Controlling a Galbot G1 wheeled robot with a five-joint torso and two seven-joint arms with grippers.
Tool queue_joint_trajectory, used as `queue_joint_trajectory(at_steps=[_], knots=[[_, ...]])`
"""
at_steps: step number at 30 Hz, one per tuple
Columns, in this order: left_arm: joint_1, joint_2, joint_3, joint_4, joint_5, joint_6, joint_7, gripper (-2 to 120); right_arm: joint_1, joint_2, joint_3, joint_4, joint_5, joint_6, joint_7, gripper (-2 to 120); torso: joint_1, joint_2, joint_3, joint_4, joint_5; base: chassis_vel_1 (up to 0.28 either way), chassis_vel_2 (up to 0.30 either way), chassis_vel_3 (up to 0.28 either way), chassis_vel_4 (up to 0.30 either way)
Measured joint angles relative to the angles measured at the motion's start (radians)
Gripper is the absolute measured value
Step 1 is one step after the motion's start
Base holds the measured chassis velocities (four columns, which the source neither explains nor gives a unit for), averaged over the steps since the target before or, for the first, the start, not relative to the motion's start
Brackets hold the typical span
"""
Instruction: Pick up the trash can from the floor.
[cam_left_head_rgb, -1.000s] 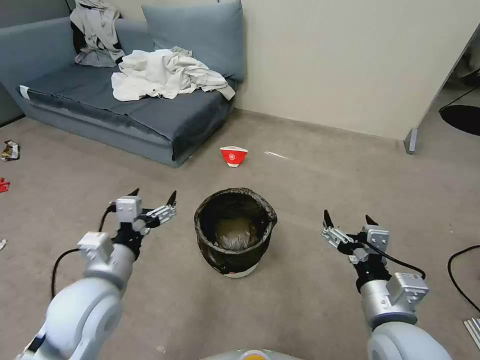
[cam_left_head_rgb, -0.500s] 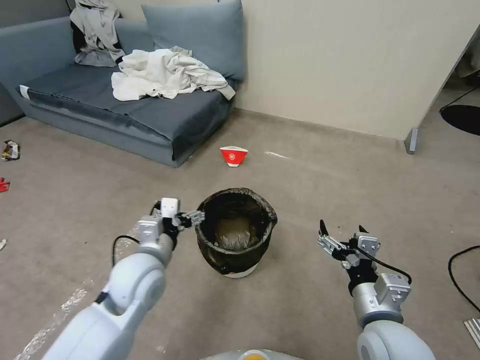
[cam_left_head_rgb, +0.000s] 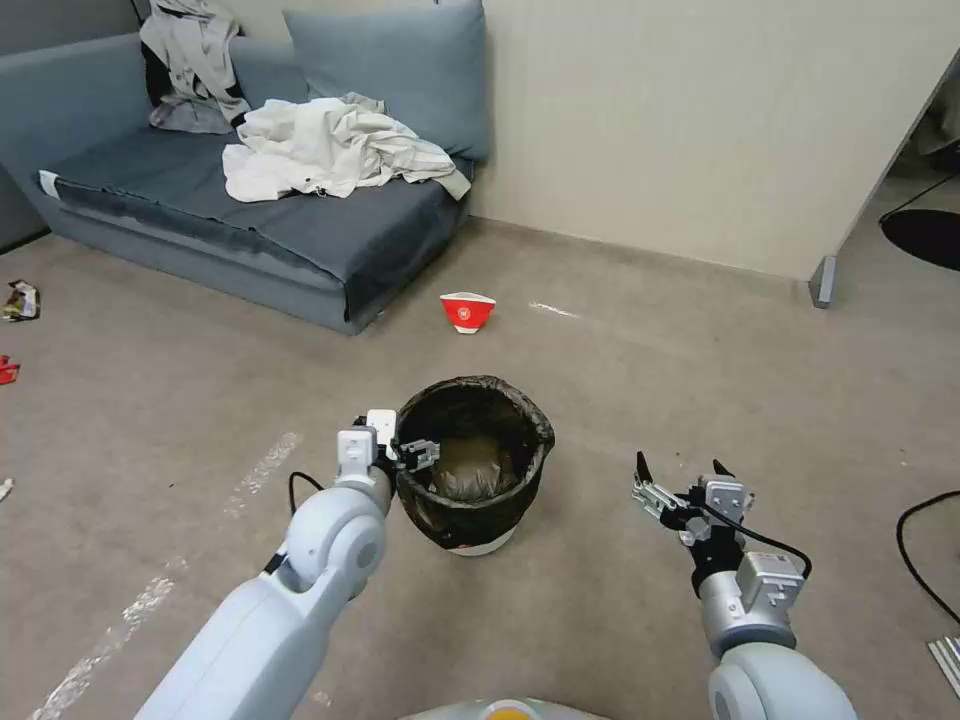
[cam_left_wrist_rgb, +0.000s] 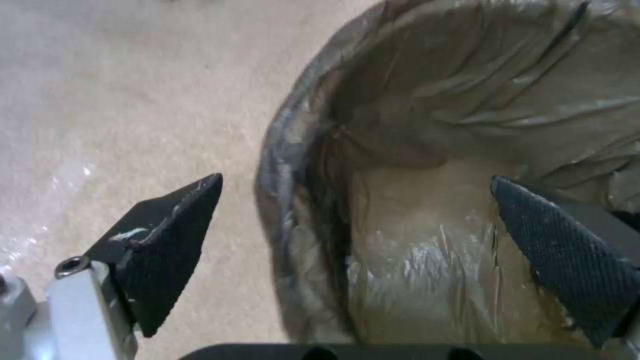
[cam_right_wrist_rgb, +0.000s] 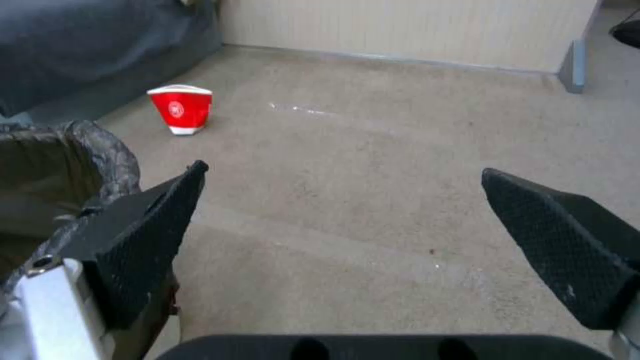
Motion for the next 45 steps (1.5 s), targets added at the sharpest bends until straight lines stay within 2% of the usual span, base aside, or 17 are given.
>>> queue_joint_trajectory(at_steps=[4, 12, 21, 32, 34, 35, 38, 40, 42, 45], knots=[[-0.051, -0.028, 0.015, 0.048, -0.072, 0.030, -0.064, 100, -0.008, -0.003, 0.001, 0.000, -0.002, 0.000, 0.002, 100, 0.000, 0.000, 0.000, 0.0000, 0.0001, 0.000, 0.000, 0.000, 0.000], [-0.096, -0.049, 0.025, 0.101, -0.102, 0.037, -0.122, 100, -0.011, -0.005, -0.002, 0.000, -0.005, 0.001, 0.002, 100, 0.000, 0.000, 0.000, 0.0000, 0.0001, 0.000, 0.000, 0.000, 0.000], [-0.115, -0.068, 0.025, 0.164, -0.154, 0.036, -0.130, 100, -0.017, -0.009, -0.002, 0.005, -0.007, 0.003, 0.002, 100, 0.000, 0.000, 0.000, 0.0001, -0.0001, 0.000, 0.000, 0.000, 0.000], [-0.123, -0.080, 0.026, 0.196, -0.156, 0.033, -0.140, 100, -0.015, -0.009, -0.007, 0.002, -0.012, 0.003, 0.002, 100, 0.000, 0.000, 0.000, 0.0002, 0.0004, 0.000, 0.000, 0.000, 0.000], [-0.124, -0.079, 0.028, 0.195, -0.158, 0.033, -0.143, 95, -0.013, -0.009, -0.011, 0.000, -0.013, 0.003, 0.002, 100, 0.000, 0.000, 0.000, 0.0002, 0.0002, 0.000, 0.000, 0.000, 0.000], [-0.123, -0.078, 0.030, 0.193, -0.159, 0.033, -0.145, 87, -0.011, -0.008, -0.013, -0.002, -0.014, 0.003, 0.002, 100, 0.000, 0.000, 0.000, 0.0000, 0.0000, 0.000, 0.000, 0.000, 0.000], [-0.121, -0.076, 0.030, 0.191, -0.160, 0.033, -0.146, 81, -0.011, -0.006, -0.017, -0.004, -0.015, 0.003, 0.002, 100, 0.000, 0.000, 0.000, 0.0000, 0.0000, 0.000, 0.000, 0.000, 0.000], [-0.119, -0.074, 0.030, 0.188, -0.160, 0.033, -0.149, 70, -0.011, -0.004, -0.019, -0.004, -0.017, 0.003, 0.002, 100, 0.000, 0.000, 0.000, 0.0000, -0.0001, 0.000, 0.000, 0.000, 0.000], [-0.119, -0.074, 0.030, 0.188, -0.160, 0.033, -0.149, 70, -0.011, -0.004, -0.020, -0.004, -0.018, 0.003, 0.002, 100, 0.000, 0.000, 0.000, 0.0000, -0.0001, 0.000, 0.000, 0.000, 0.000], [-0.121, -0.075, 0.030, 0.186, -0.162, 0.030, -0.153, 53, -0.011, -0.005, -0.020, -0.004, -0.028, 0.003, 0.002, 100, 0.000, 0.000, 0.000, 0.0000, -0.0002, 0.000, 0.000, 0.000, 0.000]])
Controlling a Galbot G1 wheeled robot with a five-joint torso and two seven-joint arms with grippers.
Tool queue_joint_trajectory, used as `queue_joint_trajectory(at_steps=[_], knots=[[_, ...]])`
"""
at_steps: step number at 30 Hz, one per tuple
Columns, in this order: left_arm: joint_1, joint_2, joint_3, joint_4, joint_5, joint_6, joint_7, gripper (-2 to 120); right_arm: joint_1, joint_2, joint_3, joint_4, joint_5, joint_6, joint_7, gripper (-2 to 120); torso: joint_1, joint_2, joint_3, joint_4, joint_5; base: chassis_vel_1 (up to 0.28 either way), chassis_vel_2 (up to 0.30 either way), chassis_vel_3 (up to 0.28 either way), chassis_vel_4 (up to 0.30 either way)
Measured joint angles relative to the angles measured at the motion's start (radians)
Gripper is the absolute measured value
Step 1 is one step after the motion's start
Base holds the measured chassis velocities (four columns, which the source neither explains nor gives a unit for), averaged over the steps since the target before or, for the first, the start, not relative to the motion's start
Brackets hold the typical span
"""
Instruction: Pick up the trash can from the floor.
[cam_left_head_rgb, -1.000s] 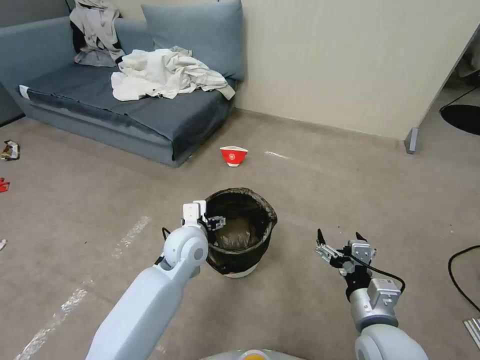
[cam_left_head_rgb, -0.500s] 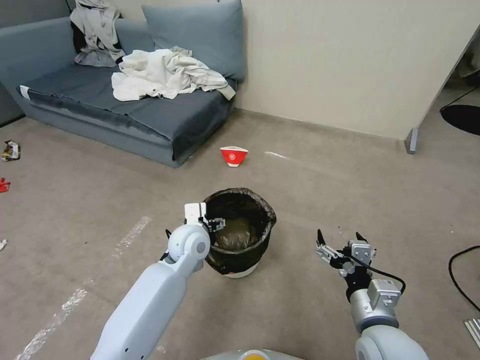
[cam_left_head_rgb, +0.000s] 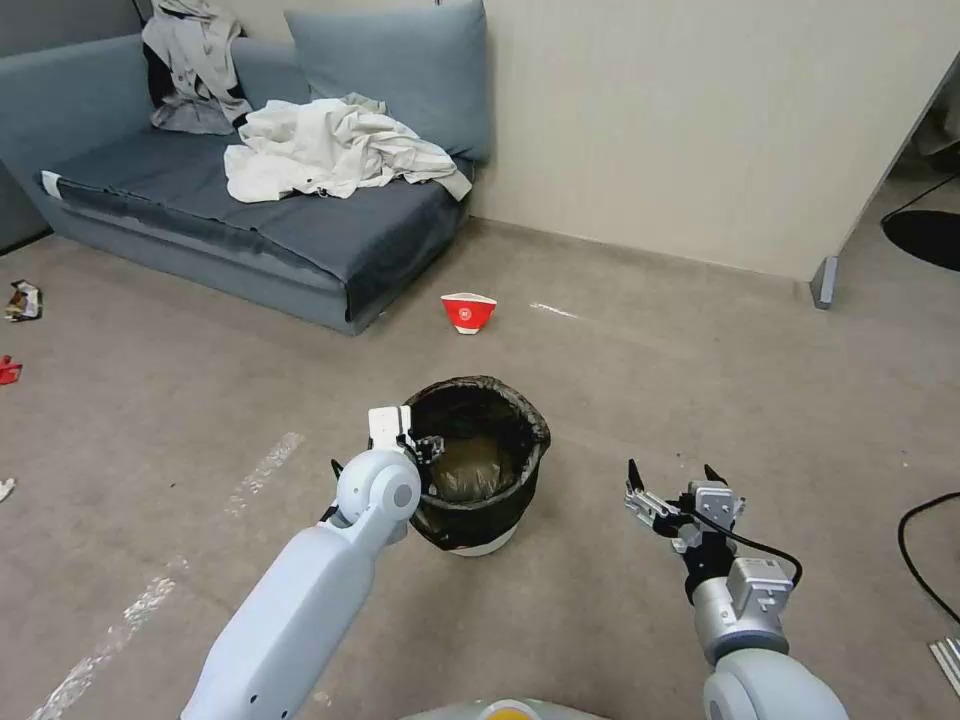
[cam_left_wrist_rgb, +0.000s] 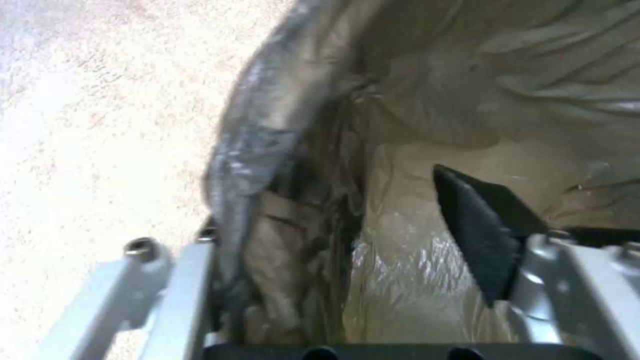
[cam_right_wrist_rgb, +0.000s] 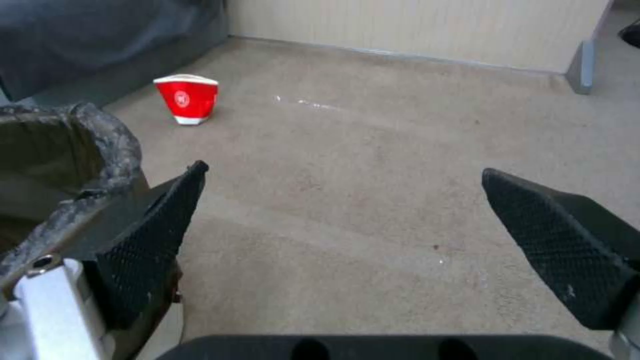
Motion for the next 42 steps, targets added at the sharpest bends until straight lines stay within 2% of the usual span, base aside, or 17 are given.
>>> queue_joint_trajectory(at_steps=[2, 4, 5, 8, 9, 13, 19, 22, 23, 25, 26, 30, 32, 33, 36, 38, 42], knots=[[0.000, 0.000, 0.000, 0.000, 0.000, -0.001, 0.000, 51, 0.000, 0.000, 0.000, 0.000, 0.000, 0.000, 0.000, 100, 0.000, 0.000, 0.000, 0.0001, 0.0000, 0.000, 0.000, 0.000, 0.000], [0.000, 0.000, 0.000, -0.004, 0.000, -0.005, -0.002, 39, 0.000, -0.001, 0.001, 0.000, -0.001, 0.000, 0.000, 100, 0.000, 0.000, 0.000, 0.0002, 0.0000, 0.000, 0.000, 0.000, 0.000], [0.000, 0.000, 0.000, -0.004, 0.000, -0.005, -0.002, 39, 0.000, -0.001, 0.001, 0.000, -0.001, 0.000, 0.000, 100, 0.000, 0.000, 0.000, 0.0002, 0.0000, 0.000, 0.000, 0.000, 0.000], [0.005, 0.005, 0.010, -0.027, 0.011, -0.038, -0.008, 23, 0.000, -0.002, 0.001, 0.001, -0.001, 0.000, 0.000, 100, 0.000, 0.000, 0.000, 0.0000, -0.0003, 0.000, 0.000, 0.000, 0.000], [0.005, 0.005, 0.010, -0.027, 0.011, -0.038, -0.008, 23, 0.000, -0.002, 0.001, 0.001, -0.001, 0.000, 0.000, 100, 0.000, 0.000, 0.000, 0.0000, -0.0003, 0.000, 0.000, 0.000, 0.000], [0.005, 0.023, 0.009, -0.062, 0.014, -0.078, -0.002, 7, 0.006, -0.006, 0.000, -0.003, -0.003, -0.004, 0.000, 100, 0.000, 0.000, 0.000, -0.0003, -0.0002, 0.000, 0.000, 0.000, 0.000], [0.020, 0.045, 0.002, -0.088, 0.040, -0.142, 0.039, 3, 0.013, -0.005, -0.002, -0.007, -0.004, -0.009, -0.001, 100, 0.000, 0.000, 0.000, 0.0001, 0.0000, 0.000, 0.000, 0.000, 0.000], [0.044, 0.061, -0.009, -0.112, 0.066, -0.211, 0.108, 3, 0.014, -0.003, -0.002, -0.008, -0.006, -0.010, -0.001, 100, 0.000, 0.000, 0.000, 0.0002, 0.0001, 0.000, 0.000, 0.000, 0.000], [0.044, 0.061, -0.009, -0.112, 0.066, -0.211, 0.108, 3, 0.014, -0.003, -0.002, -0.008, -0.006, -0.010, -0.001, 100, 0.000, 0.000, 0.000, 0.0002, 0.0001, 0.000, 0.000, 0.000, 0.000], [0.066, 0.076, -0.020, -0.137, 0.074, -0.295, 0.174, 3, 0.015, 0.000, -0.002, -0.008, -0.006, -0.010, -0.001, 100, 0.000, 0.000, 0.000, -0.0001, 0.0001, 0.000, 0.000, 0.000, 0.000], [0.066, 0.076, -0.020, -0.137, 0.074, -0.295, 0.174, 3, 0.015, 0.000, -0.002, -0.008, -0.006, -0.010, -0.001, 100, 0.000, 0.000, 0.000, -0.0001, 0.0001, 0.000, 0.000, 0.000, 0.000], [0.116, 0.108, -0.059, -0.188, 0.085, -0.397, 0.280, 3, 0.014, 0.000, 0.001, 0.000, -0.007, -0.010, -0.001, 100, 0.000, 0.000, 0.000, 0.0000, 0.0001, 0.000, 0.000, 0.000, 0.000], [0.120, 0.111, -0.063, -0.193, 0.086, -0.402, 0.287, 3, 0.014, 0.000, 0.001, 0.000, -0.007, -0.010, -0.001, 100, 0.000, 0.000, 0.000, 0.0000, 0.0000, 0.000, 0.000, 0.000, 0.000], [0.171, 0.136, -0.109, -0.246, 0.101, -0.431, 0.347, 3, 0.016, -0.002, 0.007, 0.004, -0.007, -0.010, -0.001, 100, 0.000, 0.000, 0.000, 0.0000, 0.0002, 0.000, 0.000, 0.000, 0.000], [0.206, 0.154, -0.142, -0.285, 0.109, -0.438, 0.376, 3, 0.020, -0.004, 0.011, 0.004, -0.006, -0.010, 0.000, 100, 0.000, 0.000, 0.000, 0.0002, 0.0000, 0.000, 0.000, 0.000, 0.000], [0.256, 0.177, -0.194, -0.346, 0.115, -0.428, 0.388, 3, 0.028, -0.005, 0.012, 0.004, -0.006, -0.010, 0.001, 100, 0.000, 0.000, 0.000, 0.0001, 0.0002, 0.000, 0.000, 0.000, 0.000], [0.310, 0.186, -0.248, -0.410, 0.141, -0.398, 0.371, 3, 0.036, -0.003, 0.011, 0.002, -0.006, -0.010, 0.001, 100, 0.000, 0.000, 0.000, 0.0001, 0.0001, 0.000, 0.000, 0.000, 0.000]])
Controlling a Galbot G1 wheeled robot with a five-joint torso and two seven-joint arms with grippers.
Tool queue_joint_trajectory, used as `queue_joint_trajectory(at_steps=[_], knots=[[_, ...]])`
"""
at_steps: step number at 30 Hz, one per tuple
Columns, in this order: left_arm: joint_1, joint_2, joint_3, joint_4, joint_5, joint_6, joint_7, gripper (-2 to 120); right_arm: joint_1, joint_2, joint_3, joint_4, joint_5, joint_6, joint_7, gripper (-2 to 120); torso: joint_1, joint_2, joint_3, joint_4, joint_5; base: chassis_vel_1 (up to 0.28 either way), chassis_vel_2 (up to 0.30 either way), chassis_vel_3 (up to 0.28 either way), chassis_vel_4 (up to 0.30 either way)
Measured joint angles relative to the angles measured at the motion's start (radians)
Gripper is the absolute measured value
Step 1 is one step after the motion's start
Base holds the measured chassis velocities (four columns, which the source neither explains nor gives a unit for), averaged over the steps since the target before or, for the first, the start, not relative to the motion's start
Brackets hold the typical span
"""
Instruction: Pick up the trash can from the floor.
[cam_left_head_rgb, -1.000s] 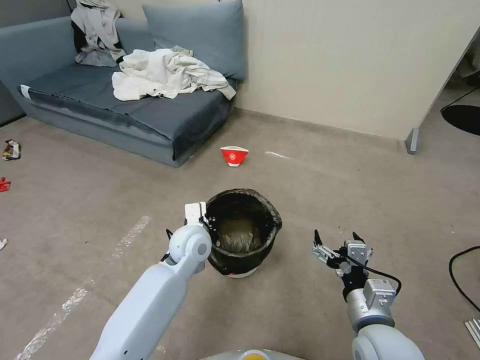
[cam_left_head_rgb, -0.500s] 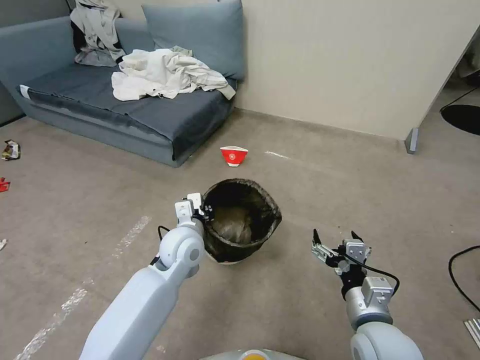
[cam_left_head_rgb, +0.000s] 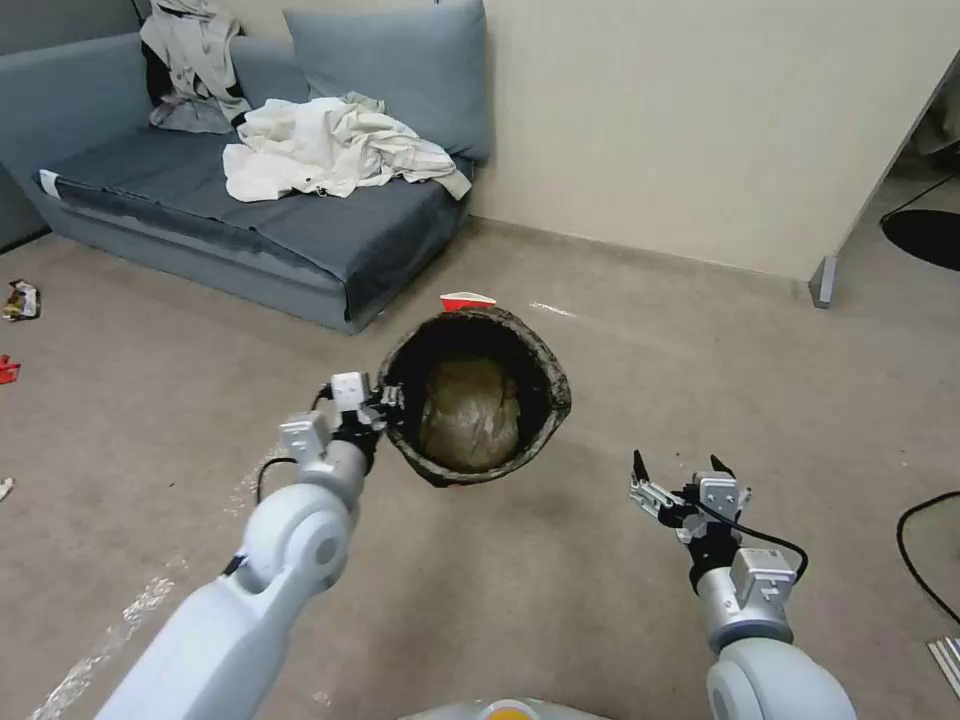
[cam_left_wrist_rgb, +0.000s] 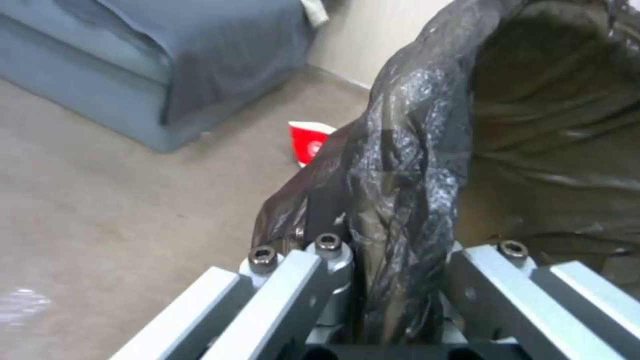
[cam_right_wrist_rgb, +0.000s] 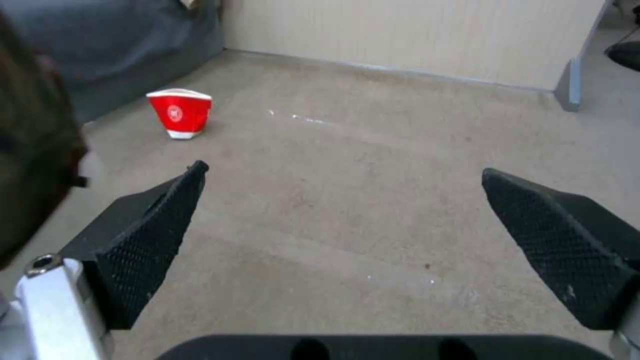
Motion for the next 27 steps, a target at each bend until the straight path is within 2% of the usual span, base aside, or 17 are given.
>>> queue_joint_trajectory(at_steps=[12, 27], knots=[[0.180, -0.040, -0.031, -0.110, 0.083, 0.023, -0.037, 3, 0.005, -0.004, 0.002, 0.002, 0.001, 0.000, 0.000, 100, 0.000, 0.000, 0.000, 0.0000, 0.0000, 0.000, 0.000, 0.000, 0.000], [0.201, -0.052, -0.030, -0.125, 0.087, 0.025, -0.056, 3, 0.005, -0.001, 0.003, 0.011, 0.002, 0.001, 0.002, 100, 0.000, 0.000, 0.000, -0.0001, 0.0000, 0.000, 0.000, 0.000, 0.000]])
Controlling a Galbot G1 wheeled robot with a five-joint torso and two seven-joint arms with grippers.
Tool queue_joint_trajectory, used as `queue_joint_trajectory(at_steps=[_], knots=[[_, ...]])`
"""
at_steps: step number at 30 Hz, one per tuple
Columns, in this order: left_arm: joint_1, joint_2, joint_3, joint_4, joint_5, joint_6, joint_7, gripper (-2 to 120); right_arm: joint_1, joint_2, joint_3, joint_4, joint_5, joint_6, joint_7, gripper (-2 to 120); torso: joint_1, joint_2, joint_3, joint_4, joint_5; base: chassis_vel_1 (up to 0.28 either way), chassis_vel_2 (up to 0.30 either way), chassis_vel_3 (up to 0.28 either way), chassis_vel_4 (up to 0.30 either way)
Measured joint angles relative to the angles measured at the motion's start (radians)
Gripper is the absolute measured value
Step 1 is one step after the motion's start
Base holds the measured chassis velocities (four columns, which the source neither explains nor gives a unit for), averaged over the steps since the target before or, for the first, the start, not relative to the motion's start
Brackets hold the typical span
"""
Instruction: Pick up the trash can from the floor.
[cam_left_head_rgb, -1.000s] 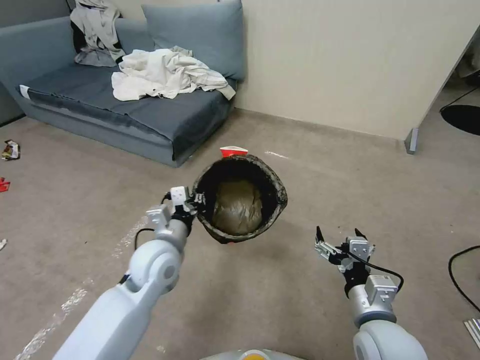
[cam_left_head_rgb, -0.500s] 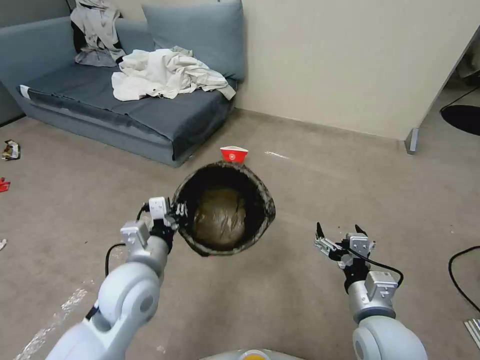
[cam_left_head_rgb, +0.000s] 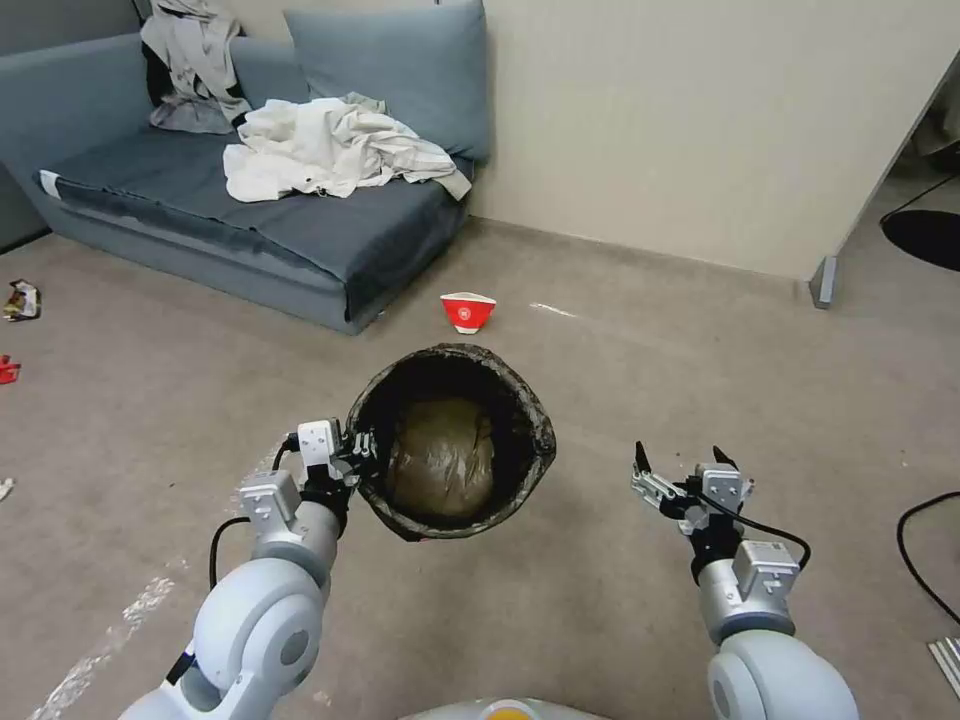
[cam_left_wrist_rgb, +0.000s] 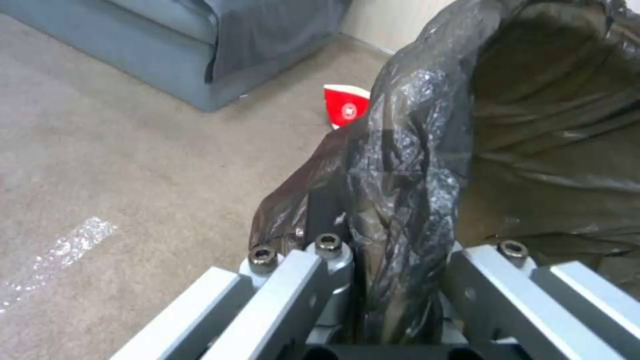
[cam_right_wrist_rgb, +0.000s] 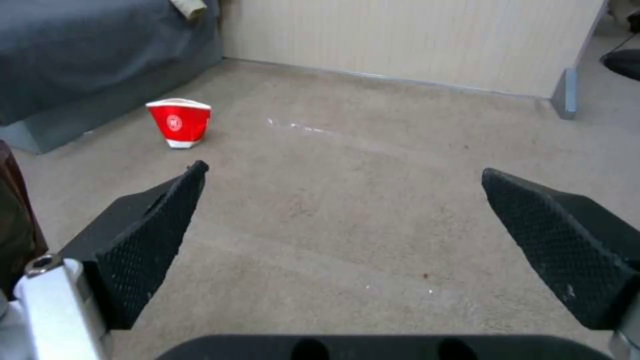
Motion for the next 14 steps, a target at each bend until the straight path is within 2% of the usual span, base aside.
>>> queue_joint_trajectory(at_steps=[14], knots=[[0.001, -0.006, 0.004, 0.000, -0.005, 0.000, -0.006, 3, -0.007, 0.003, 0.001, 0.012, 0.001, 0.002, 0.001, 100, 0.000, 0.000, 0.000, 0.0000, 0.0000, 0.000, 0.000, 0.000, 0.000]])
